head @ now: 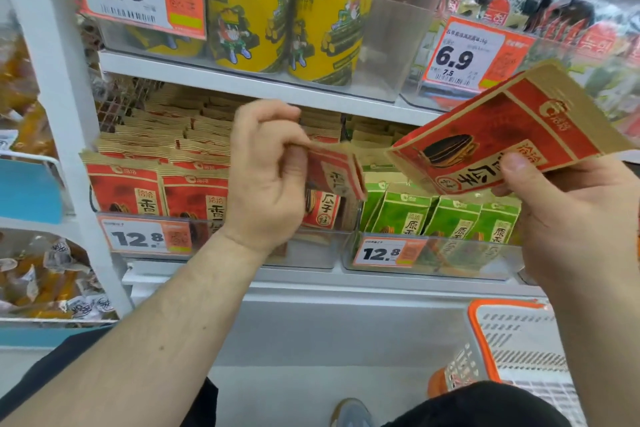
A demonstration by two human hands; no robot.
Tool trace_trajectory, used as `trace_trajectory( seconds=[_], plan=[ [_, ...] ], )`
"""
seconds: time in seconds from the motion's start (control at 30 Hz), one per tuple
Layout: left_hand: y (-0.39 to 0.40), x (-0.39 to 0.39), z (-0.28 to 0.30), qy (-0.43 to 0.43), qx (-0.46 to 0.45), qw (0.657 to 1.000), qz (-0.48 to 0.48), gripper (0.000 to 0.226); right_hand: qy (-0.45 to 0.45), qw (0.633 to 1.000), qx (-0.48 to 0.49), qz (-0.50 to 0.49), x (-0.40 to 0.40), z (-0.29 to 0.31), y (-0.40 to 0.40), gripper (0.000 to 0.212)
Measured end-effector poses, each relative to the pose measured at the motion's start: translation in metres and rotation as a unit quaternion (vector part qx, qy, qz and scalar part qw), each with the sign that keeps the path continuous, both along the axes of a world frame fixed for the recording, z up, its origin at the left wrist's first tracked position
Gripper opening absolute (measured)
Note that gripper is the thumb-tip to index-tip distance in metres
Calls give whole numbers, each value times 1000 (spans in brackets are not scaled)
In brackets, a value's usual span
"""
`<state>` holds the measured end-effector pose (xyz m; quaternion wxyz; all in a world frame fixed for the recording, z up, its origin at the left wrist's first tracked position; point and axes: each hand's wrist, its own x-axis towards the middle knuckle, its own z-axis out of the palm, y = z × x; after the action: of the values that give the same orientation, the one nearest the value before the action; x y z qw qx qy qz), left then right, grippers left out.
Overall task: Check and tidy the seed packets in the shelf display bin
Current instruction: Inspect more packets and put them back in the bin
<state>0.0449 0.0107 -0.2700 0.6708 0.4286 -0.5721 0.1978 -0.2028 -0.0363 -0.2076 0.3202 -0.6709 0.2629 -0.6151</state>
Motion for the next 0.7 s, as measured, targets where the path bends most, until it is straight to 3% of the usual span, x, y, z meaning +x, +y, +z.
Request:
trace_trajectory(
  seconds=[0.1, 0.27, 0.53, 0.7],
  plan=[
    [14, 5, 7, 102, -79, 990, -59, 16, 19, 1000, 15, 15, 10, 1, -1, 9],
    [29, 12, -2, 224, 15, 963, -147, 11, 58, 996, 50, 49, 42, -4, -4, 19],
    [39, 23, -16, 177, 173, 950, -192, 19, 155, 979, 118, 63, 87, -23, -20, 22],
    [39, 26, -18, 169, 210, 940, -208, 16, 341, 935, 96, -6, 106, -34, -47, 21]
  ],
)
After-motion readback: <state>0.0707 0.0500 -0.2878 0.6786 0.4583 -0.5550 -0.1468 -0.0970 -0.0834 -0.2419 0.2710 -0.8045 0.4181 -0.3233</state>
